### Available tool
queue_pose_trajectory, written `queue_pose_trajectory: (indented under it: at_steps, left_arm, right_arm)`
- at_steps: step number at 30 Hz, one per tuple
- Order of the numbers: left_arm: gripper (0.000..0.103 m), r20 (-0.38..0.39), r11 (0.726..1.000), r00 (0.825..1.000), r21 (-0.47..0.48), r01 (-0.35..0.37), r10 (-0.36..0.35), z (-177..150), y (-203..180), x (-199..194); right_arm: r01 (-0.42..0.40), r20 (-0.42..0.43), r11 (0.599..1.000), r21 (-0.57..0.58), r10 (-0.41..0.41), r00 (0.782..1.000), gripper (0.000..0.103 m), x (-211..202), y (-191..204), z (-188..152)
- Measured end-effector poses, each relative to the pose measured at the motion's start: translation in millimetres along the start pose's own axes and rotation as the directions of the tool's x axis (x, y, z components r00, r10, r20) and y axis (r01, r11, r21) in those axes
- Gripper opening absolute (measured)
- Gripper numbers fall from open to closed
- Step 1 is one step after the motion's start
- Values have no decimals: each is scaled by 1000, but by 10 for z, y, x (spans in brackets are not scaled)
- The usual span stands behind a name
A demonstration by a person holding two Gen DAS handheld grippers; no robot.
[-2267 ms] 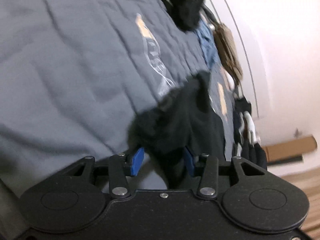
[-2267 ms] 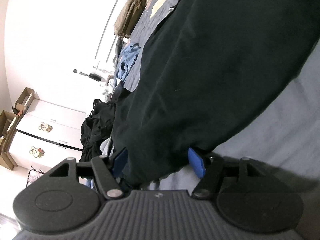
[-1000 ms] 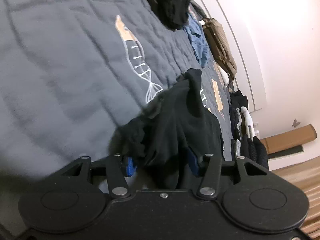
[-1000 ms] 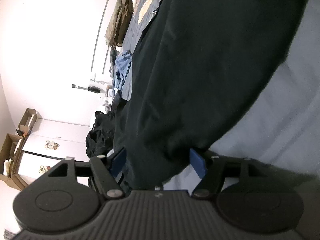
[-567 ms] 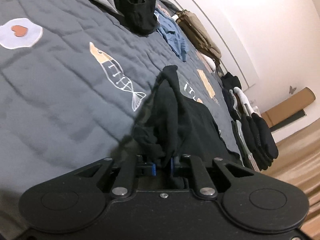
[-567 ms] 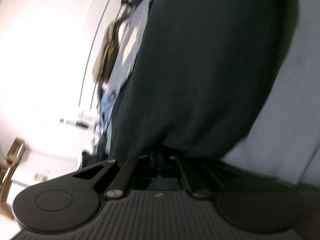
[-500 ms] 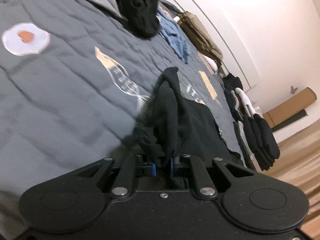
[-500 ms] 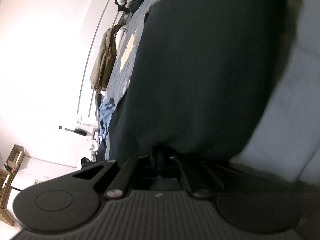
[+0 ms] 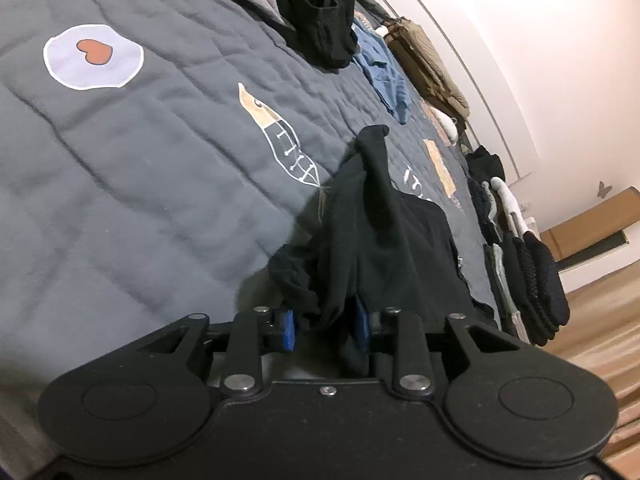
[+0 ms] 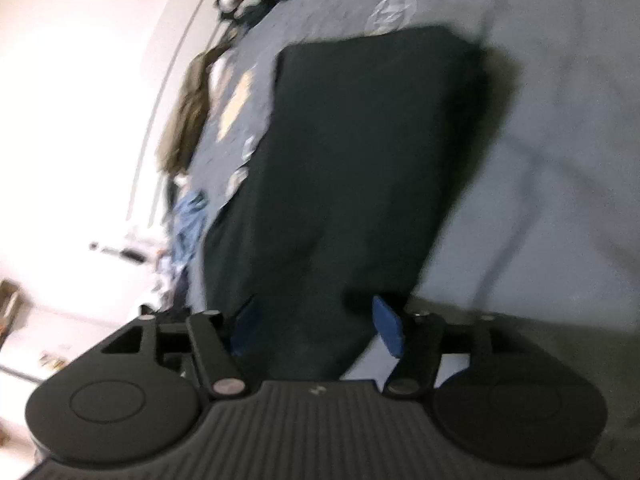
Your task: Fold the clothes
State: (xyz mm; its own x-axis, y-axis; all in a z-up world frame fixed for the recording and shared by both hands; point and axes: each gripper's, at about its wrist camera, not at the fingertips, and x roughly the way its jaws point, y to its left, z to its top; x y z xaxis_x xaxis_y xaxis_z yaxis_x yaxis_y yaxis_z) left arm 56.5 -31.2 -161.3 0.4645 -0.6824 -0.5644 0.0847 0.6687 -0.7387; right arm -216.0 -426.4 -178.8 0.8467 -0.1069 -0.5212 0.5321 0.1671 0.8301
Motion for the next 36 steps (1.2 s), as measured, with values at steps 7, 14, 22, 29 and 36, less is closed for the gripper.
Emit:
queue_pose_trajectory:
  at_steps: [7,14,22,29,36]
  left_arm:
    - [29,5,1000,1000,-23,-19,20,-2,17,5]
    - [30,17,999,999,-44,-29,30,6,51,36]
    - [21,39,1000,999,-26,7,-5,14,48,16]
    - [14,38,991,996,114,77,-81,57,-119,-211]
    - [15,-91,958,996,284,39,-13,-57,-163,-210]
  right_arm:
    - [43,24,999,-23,-42,999,66,-139,-177,66]
    - [76,143,997,-5,-74,987,67,-57,-228,408]
    - [4,231,990,138,-36,972,11,21,-406,753]
    - [-113,292,988,107,78,953,9,-183,-188,960]
    - [-65,283,987,146,21,959,8,-206,-307,1098]
